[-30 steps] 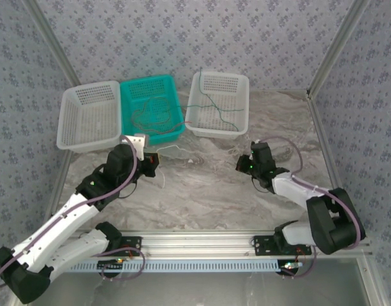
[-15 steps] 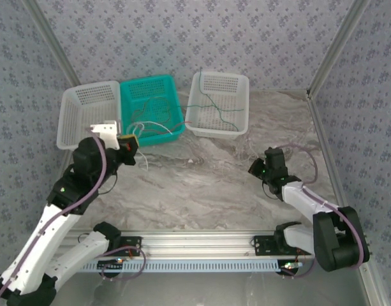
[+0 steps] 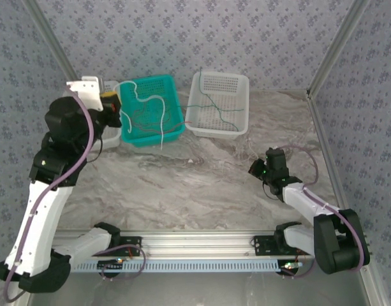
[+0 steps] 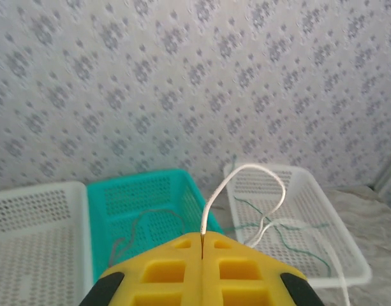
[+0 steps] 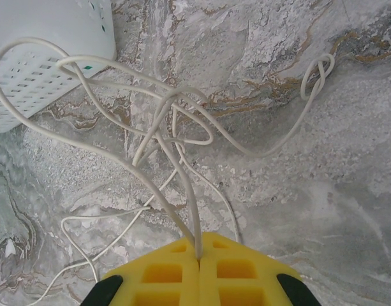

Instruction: Untangle the cables

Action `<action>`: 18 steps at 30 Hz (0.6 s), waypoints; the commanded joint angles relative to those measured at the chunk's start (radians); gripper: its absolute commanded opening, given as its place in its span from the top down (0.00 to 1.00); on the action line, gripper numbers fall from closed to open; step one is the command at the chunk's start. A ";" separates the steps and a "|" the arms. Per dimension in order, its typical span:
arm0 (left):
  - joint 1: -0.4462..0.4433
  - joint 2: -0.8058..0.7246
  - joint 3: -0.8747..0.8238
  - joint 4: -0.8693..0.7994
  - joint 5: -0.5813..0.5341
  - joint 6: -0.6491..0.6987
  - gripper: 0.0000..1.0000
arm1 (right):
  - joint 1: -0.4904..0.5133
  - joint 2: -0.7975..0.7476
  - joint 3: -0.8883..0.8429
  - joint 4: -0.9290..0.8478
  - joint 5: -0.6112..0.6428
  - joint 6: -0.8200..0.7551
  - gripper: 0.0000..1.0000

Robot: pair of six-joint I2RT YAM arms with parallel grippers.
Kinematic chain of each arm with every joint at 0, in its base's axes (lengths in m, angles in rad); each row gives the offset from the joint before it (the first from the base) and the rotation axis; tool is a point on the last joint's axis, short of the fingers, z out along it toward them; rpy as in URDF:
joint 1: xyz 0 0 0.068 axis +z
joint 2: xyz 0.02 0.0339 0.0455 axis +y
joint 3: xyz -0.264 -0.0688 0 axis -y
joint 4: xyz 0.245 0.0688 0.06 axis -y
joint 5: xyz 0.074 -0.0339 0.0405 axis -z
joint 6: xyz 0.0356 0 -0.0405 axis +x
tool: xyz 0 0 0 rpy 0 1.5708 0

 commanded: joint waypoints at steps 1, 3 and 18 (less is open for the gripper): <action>0.057 0.056 0.086 -0.016 -0.031 0.081 1.00 | -0.008 -0.014 -0.001 -0.017 -0.020 0.006 1.00; 0.107 0.097 0.116 -0.019 -0.028 0.096 1.00 | -0.009 -0.014 0.006 -0.024 -0.027 0.002 1.00; 0.591 0.447 0.086 0.093 0.220 -0.068 1.00 | -0.015 -0.007 0.066 -0.076 -0.087 -0.012 1.00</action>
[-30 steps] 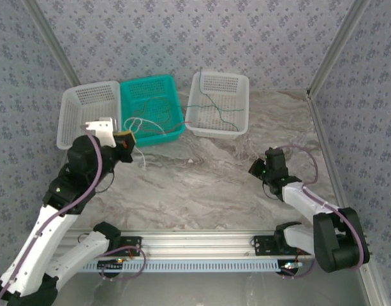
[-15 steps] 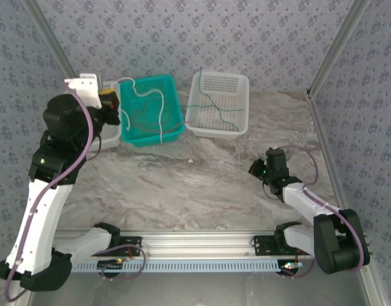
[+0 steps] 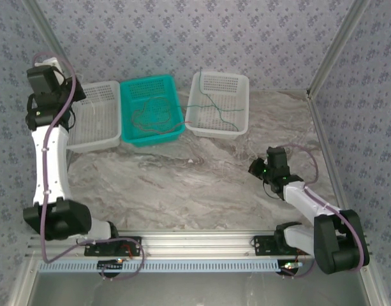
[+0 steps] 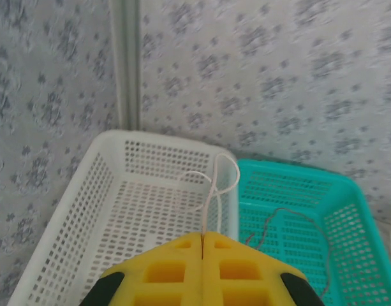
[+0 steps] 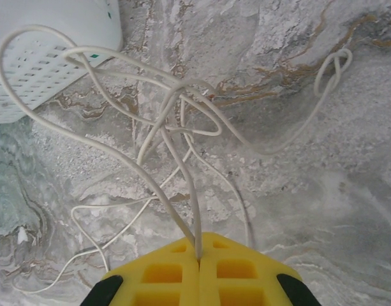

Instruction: Untangle the cables

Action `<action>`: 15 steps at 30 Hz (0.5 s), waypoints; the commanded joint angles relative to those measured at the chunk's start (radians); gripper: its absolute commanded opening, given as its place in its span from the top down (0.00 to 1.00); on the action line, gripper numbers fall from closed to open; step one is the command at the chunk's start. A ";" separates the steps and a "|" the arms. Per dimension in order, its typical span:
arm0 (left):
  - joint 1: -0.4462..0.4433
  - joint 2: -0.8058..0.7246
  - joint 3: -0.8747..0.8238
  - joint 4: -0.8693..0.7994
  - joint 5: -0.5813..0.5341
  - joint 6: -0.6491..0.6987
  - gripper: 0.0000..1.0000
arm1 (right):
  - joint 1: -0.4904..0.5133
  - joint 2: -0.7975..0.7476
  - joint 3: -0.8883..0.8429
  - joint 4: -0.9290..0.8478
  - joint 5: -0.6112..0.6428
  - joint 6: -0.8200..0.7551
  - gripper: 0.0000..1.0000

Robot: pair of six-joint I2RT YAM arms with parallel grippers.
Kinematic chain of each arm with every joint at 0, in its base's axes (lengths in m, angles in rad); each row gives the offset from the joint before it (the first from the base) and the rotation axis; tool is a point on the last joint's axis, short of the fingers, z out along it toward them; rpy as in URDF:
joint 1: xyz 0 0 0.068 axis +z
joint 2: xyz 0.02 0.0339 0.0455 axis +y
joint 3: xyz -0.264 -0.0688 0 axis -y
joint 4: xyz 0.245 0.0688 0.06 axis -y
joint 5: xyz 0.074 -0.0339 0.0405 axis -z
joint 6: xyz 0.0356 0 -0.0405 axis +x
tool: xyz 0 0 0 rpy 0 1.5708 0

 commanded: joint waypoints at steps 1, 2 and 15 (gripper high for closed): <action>0.020 0.061 -0.005 0.040 0.062 -0.012 1.00 | -0.005 -0.009 0.033 -0.031 -0.032 -0.009 1.00; 0.028 0.092 0.005 0.028 0.090 -0.003 1.00 | -0.004 -0.013 0.033 -0.033 -0.035 -0.010 1.00; 0.043 -0.033 -0.129 0.172 0.346 -0.141 0.35 | -0.003 -0.100 0.040 -0.080 -0.082 -0.067 1.00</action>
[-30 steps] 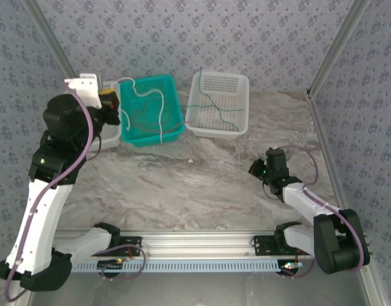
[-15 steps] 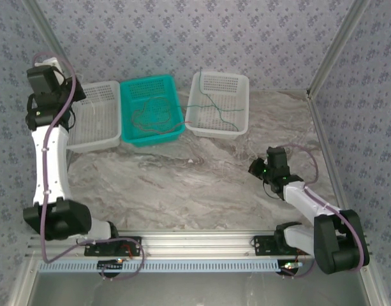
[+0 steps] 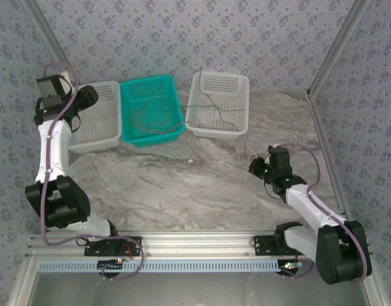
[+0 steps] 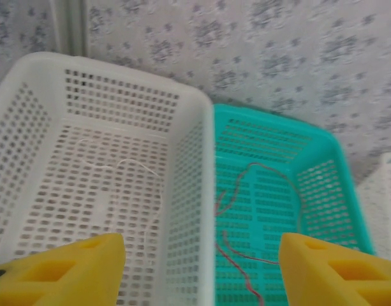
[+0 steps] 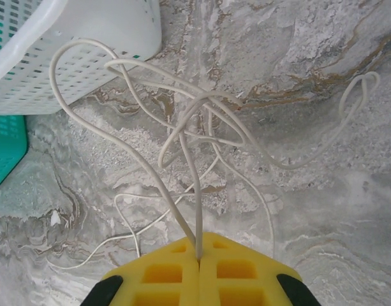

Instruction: Untangle the cables

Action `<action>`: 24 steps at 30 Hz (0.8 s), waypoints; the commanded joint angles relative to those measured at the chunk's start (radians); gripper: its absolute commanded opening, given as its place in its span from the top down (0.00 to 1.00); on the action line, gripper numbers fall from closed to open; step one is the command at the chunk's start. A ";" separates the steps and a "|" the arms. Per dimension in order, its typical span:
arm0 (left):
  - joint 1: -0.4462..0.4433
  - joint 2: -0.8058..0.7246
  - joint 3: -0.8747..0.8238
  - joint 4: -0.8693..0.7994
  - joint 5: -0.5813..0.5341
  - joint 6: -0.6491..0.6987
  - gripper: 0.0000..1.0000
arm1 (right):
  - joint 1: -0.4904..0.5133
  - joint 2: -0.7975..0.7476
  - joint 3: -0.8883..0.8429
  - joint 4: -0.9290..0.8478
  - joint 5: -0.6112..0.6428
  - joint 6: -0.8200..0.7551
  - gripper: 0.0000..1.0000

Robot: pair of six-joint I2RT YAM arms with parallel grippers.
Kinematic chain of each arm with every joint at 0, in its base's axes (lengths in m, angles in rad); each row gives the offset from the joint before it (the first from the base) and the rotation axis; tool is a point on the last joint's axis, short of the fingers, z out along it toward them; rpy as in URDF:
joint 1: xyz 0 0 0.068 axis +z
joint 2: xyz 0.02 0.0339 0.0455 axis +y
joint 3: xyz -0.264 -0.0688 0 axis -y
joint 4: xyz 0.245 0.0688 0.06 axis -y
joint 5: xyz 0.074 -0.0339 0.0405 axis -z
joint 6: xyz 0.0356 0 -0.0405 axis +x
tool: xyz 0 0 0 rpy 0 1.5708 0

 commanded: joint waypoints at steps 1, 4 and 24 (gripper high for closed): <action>-0.006 -0.143 -0.042 0.127 0.144 -0.097 0.35 | -0.003 -0.012 0.042 -0.029 -0.052 -0.047 1.00; -0.087 -0.247 -0.116 0.193 0.175 -0.131 0.33 | -0.002 -0.012 0.087 -0.059 -0.084 -0.081 1.00; -0.913 -0.303 -0.458 0.305 0.328 0.320 0.30 | 0.146 -0.071 0.443 -0.256 -0.238 -0.174 1.00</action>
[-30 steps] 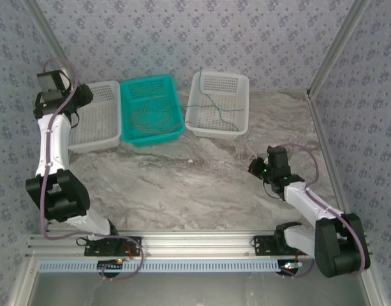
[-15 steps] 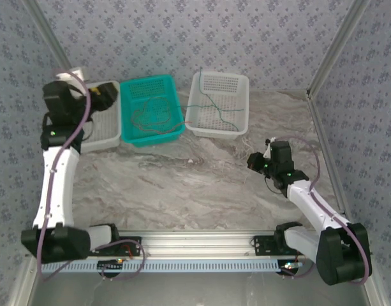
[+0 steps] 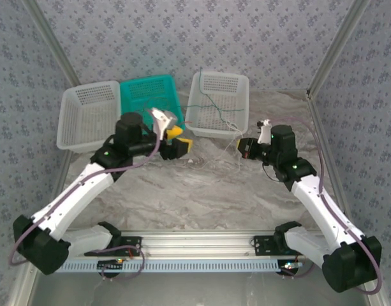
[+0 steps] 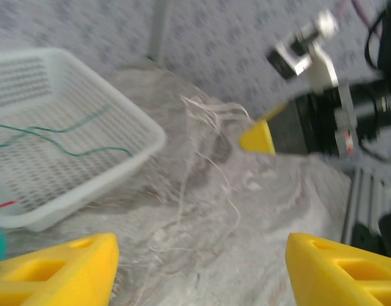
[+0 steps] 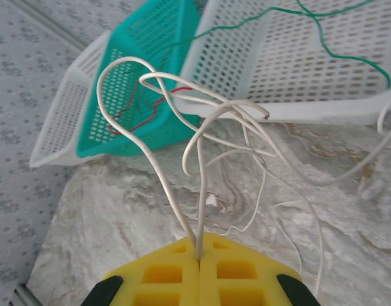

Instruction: Untangle the cables

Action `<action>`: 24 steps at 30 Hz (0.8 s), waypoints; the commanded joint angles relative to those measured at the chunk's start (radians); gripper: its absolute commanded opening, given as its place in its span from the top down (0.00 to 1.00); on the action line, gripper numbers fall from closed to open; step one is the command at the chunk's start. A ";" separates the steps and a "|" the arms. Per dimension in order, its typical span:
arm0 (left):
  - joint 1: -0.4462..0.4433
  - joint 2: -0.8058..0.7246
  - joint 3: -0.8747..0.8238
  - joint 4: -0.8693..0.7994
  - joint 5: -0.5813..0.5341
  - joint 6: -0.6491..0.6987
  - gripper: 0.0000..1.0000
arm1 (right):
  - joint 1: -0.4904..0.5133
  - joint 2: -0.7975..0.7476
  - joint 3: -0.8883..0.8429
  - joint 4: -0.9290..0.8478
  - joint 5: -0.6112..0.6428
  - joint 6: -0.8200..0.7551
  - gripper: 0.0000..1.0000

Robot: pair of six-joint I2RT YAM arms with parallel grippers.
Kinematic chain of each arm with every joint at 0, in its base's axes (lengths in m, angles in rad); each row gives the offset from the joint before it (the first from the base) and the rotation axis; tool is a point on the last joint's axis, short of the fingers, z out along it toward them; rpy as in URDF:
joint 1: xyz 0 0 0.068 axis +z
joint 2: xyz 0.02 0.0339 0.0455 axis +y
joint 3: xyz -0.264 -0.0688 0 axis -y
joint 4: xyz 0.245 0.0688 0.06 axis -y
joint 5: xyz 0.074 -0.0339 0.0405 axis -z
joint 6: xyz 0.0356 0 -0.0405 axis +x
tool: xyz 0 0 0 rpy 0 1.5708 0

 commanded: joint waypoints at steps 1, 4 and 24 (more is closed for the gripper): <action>-0.055 0.064 0.007 0.038 0.069 0.119 0.30 | 0.036 -0.010 0.074 -0.046 -0.027 -0.022 1.00; -0.076 0.120 -0.017 0.146 0.076 0.093 0.29 | 0.073 -0.006 0.122 -0.064 -0.020 -0.027 1.00; -0.117 0.496 0.109 0.443 0.068 -0.051 0.83 | 0.237 -0.014 0.258 -0.097 0.030 -0.035 1.00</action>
